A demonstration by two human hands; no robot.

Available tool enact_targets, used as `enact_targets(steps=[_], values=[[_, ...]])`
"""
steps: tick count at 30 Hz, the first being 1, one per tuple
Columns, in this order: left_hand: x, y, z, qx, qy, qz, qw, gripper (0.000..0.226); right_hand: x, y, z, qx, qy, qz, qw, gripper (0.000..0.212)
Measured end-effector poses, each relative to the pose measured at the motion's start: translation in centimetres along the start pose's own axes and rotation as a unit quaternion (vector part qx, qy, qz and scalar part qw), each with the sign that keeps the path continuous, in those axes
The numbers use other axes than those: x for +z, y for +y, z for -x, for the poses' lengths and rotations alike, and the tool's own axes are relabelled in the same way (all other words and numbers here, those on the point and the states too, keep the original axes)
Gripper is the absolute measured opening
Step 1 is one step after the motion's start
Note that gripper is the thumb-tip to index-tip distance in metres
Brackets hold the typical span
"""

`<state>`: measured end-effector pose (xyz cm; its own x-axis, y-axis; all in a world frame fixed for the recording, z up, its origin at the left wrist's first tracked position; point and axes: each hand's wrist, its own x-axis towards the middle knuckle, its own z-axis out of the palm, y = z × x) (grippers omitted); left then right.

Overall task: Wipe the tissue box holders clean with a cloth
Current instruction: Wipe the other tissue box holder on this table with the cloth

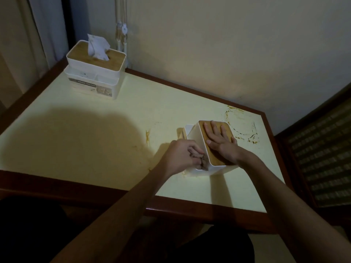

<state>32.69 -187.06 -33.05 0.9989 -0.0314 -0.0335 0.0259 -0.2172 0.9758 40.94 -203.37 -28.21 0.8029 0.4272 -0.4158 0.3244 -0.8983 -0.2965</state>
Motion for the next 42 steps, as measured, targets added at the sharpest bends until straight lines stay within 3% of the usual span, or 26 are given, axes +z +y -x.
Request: enact_targets(steps=[2, 6, 12, 15, 19, 22, 26, 34, 37, 42], values=[[-1.0, 0.4, 0.0, -0.018, 0.022, 0.081, 0.996, 0.026, -0.1, -0.1, 0.2, -0.002, 0.002, -0.009, 1.000, 0.055], [-3.1, 1.4, 0.0, -0.046, 0.166, 0.263, 0.949, 0.022, -0.2, -0.3, 0.3, 0.002, -0.002, -0.019, 1.000, 0.056], [-6.5, 0.3, -0.4, -0.060, 0.298, 0.351, 0.886, 0.020, -0.1, -0.7, 0.5, 0.014, 0.008, -0.052, 0.998, 0.059], [-8.1, -0.5, 0.0, -0.054, 0.338, 0.193, 0.920, 0.020, 0.2, -1.1, 0.7, 0.029, 0.017, -0.031, 0.999, 0.080], [-9.9, -1.1, 0.5, -0.012, 0.307, -0.049, 0.950, 0.014, 0.6, -1.0, 0.6, 0.019, 0.028, 0.040, 0.999, 0.104], [-10.5, -2.0, 0.0, -0.030, 0.253, -0.293, 0.921, 0.014, 0.6, -0.9, 0.6, 0.018, 0.035, 0.033, 0.999, 0.102], [-10.2, -3.9, -0.6, -0.054, 0.159, -0.475, 0.864, 0.022, 0.4, -1.1, 0.7, 0.001, 0.029, 0.027, 0.999, 0.099], [-9.4, -5.2, -1.4, -0.070, 0.120, -0.611, 0.779, 0.023, 0.1, -1.1, 0.2, -0.051, 0.020, 0.112, 0.992, 0.091], [-9.1, -5.6, -1.3, -0.072, 0.150, -0.604, 0.779, 0.027, 0.8, -1.2, 0.9, -0.039, 0.044, 0.115, 0.992, 0.091], [-9.3, -6.8, -0.2, -0.058, 0.215, -0.515, 0.828, 0.032, 3.6, -2.4, 3.2, 0.043, 0.171, 0.026, 0.984, 0.078]])
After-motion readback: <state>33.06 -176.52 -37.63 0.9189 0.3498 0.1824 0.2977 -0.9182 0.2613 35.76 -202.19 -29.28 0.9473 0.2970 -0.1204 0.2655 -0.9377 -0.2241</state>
